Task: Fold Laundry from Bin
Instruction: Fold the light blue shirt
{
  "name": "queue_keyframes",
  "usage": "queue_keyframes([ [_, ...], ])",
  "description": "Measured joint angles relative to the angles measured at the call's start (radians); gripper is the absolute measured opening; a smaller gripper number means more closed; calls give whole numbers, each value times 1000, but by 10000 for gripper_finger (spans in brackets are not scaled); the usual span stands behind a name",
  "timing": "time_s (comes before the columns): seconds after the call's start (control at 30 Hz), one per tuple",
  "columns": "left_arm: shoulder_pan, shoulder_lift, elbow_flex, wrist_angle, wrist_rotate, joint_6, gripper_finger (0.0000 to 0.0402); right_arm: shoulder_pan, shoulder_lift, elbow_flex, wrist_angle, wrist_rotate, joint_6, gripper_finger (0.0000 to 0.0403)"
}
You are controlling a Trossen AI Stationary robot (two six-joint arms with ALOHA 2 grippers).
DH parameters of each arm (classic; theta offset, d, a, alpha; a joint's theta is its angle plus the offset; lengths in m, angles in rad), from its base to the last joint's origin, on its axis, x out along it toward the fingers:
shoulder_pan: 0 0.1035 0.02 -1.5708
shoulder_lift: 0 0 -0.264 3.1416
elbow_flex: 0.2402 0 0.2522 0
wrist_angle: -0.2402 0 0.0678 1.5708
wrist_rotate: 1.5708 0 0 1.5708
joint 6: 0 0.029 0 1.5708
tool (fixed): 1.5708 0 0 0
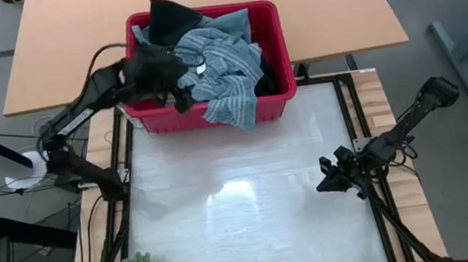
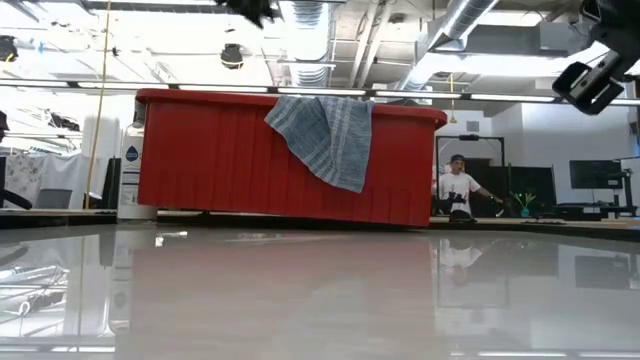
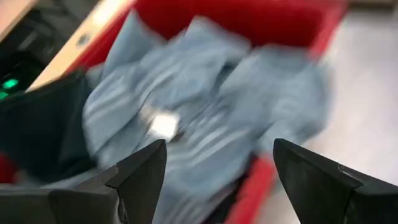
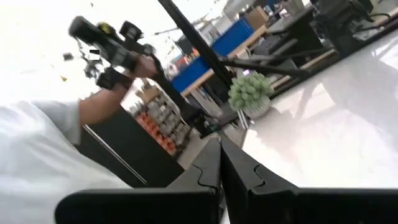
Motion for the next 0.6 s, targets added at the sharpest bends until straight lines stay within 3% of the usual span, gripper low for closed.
queue_keyframes([
  [0.37,289,163,0,-8,110,463,284,-36,0,0,133,43,15,33],
  [0.43,346,188,-1,11,174,462,284,-47,0,0,138,48,15,33],
  [0.6,494,238,-1,169,239,217,284,-83,0,0,138,49,11,33],
])
